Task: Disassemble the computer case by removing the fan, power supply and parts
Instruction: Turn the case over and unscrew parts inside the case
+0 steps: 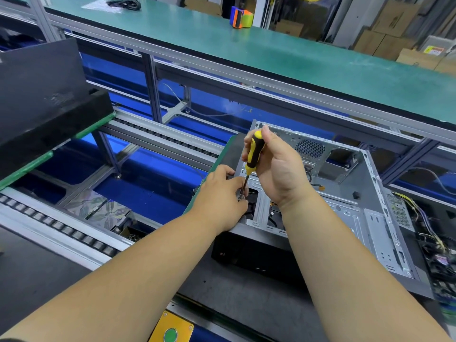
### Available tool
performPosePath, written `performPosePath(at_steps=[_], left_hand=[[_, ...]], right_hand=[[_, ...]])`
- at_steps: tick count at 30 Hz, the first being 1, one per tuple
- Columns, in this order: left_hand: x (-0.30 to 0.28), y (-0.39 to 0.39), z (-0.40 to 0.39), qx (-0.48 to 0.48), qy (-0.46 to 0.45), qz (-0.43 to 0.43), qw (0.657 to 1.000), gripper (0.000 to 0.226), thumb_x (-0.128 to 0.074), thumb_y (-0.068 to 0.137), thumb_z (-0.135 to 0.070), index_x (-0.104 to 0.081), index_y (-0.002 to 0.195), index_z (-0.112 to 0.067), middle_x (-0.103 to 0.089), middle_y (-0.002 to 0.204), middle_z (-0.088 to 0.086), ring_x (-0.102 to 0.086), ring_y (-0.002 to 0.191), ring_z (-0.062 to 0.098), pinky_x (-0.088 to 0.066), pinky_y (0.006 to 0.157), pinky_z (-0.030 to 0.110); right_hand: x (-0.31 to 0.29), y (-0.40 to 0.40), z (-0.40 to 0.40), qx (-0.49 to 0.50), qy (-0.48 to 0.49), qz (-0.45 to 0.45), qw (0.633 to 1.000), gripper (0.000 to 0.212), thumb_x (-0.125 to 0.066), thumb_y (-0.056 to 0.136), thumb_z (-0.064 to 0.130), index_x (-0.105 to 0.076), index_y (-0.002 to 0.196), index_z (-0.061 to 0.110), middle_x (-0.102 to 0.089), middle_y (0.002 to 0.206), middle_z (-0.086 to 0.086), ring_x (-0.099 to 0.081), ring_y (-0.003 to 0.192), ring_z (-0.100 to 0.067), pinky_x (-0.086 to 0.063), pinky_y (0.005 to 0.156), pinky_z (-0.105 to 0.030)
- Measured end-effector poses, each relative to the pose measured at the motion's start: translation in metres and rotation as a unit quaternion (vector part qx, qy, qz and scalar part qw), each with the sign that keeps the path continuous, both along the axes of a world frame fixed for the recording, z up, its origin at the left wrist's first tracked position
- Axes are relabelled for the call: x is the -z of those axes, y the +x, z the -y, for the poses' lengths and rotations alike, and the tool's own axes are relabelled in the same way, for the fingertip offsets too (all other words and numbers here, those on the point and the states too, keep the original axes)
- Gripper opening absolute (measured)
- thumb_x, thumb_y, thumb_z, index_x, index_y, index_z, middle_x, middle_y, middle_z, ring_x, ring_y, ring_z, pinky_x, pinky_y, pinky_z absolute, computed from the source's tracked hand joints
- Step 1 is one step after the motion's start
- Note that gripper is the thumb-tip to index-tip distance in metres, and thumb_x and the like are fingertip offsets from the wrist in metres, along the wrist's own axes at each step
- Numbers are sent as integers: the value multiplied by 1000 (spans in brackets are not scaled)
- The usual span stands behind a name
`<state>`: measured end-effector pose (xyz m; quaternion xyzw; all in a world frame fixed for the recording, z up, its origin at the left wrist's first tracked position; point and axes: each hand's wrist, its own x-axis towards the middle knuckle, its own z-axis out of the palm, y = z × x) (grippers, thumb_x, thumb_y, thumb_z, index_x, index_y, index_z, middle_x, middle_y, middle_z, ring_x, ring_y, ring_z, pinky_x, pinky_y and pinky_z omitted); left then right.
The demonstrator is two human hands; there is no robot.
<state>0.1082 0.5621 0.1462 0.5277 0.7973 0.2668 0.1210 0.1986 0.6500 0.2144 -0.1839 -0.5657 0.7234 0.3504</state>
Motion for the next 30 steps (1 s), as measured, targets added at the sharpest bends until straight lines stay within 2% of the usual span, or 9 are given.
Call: performPosePath(at_steps=[3,6,11,13,17,21,25,30], left_hand=[[1,0,0,2,2,-2,1000,24,-68,81,-39,-60,103,-36,-33,129,-10,-36,122,18,-44,99,46],[2,0,0,3,8,1,1000,25,-68,80,-40,-60,103,-35,-33,129,-9,-36,122,19,-44,98,45],[2,0,1,9,11,-14,1000,29,-67,81,-47,-60,106,-34,-33,132,-8,-34,123,19,-43,100,44],[2,0,1,9,12,-19,1000,28,-66,82,-47,-60,106,-33,-33,133,-7,-32,124,19,-42,100,45],[1,1,4,8,36,-38,999,27,-64,85,-41,-59,110,-31,-31,138,-5,-26,130,20,-41,100,44],[-1,-1,5,20,67,-97,993,32,-63,86,-37,-56,116,-29,-31,141,-1,-25,130,22,-37,100,42],[-7,-5,1,42,34,-153,987,32,-60,87,-37,-59,117,-26,-33,139,2,-26,129,25,-34,103,43],[-18,-10,-8,63,-18,-165,984,36,-61,85,-41,-62,118,-28,-37,136,1,-30,125,25,-35,99,42]], right_hand=[[-4,0,-2,5,-10,1,1000,36,-40,103,30,-66,90,8,-58,78,-3,-51,73,-20,-44,74,-31],[-5,-3,-1,21,-37,-1,999,40,-30,108,31,-59,92,7,-50,65,-3,-46,64,-18,-41,68,-30],[-5,-8,3,42,-57,-2,997,53,-21,107,45,-54,86,9,-37,54,0,-32,53,-16,-33,57,-28],[-5,-7,3,28,-60,-17,998,52,-24,105,50,-52,84,11,-36,54,-1,-29,54,-17,-30,56,-28],[-3,-3,4,13,-22,-8,1000,28,-41,99,39,-44,82,18,-45,60,2,-37,56,-15,-31,63,-31],[-3,0,3,25,-18,-5,1000,26,-43,101,35,-47,80,19,-53,70,-1,-45,59,-18,-36,66,-32],[-3,3,1,23,-30,-8,999,22,-47,98,34,-50,83,18,-60,76,0,-51,64,-20,-41,67,-31],[-5,8,-2,30,-37,-7,999,28,-42,105,28,-55,86,10,-58,77,-3,-53,69,-23,-45,73,-36]])
